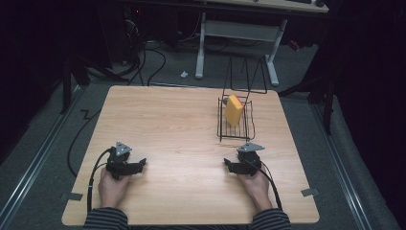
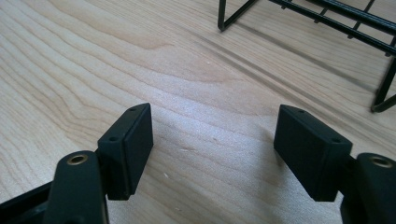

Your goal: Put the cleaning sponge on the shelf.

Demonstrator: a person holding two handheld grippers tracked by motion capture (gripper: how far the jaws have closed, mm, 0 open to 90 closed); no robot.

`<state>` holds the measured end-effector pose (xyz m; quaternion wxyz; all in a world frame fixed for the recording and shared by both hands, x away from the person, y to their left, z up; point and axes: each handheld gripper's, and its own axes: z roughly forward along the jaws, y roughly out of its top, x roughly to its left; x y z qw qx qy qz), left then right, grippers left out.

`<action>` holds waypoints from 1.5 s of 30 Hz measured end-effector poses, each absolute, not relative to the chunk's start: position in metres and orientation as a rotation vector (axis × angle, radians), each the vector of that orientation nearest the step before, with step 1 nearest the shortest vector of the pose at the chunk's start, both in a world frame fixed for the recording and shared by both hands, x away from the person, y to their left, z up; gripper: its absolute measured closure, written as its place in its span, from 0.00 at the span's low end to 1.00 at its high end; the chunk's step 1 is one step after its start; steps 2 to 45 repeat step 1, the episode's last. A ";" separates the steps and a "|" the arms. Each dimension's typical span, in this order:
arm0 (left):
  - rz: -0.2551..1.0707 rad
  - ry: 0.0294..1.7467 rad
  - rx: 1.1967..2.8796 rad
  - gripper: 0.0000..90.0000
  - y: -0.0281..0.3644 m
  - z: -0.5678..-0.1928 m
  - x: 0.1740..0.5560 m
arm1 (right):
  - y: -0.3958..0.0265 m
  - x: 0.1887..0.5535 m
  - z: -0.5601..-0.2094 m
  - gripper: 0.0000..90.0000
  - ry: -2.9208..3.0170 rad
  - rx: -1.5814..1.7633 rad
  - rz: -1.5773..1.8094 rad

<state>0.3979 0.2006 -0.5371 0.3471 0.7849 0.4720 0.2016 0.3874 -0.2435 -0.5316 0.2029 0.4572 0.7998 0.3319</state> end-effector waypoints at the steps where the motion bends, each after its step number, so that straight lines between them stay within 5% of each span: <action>1: 0.523 1.224 2.036 0.23 0.201 -0.537 0.398 | -0.243 0.387 -0.532 0.32 2.232 1.276 0.926; 45: 0.523 1.224 2.036 0.23 0.201 -0.537 0.398 | -0.243 0.387 -0.532 0.32 2.232 1.276 0.926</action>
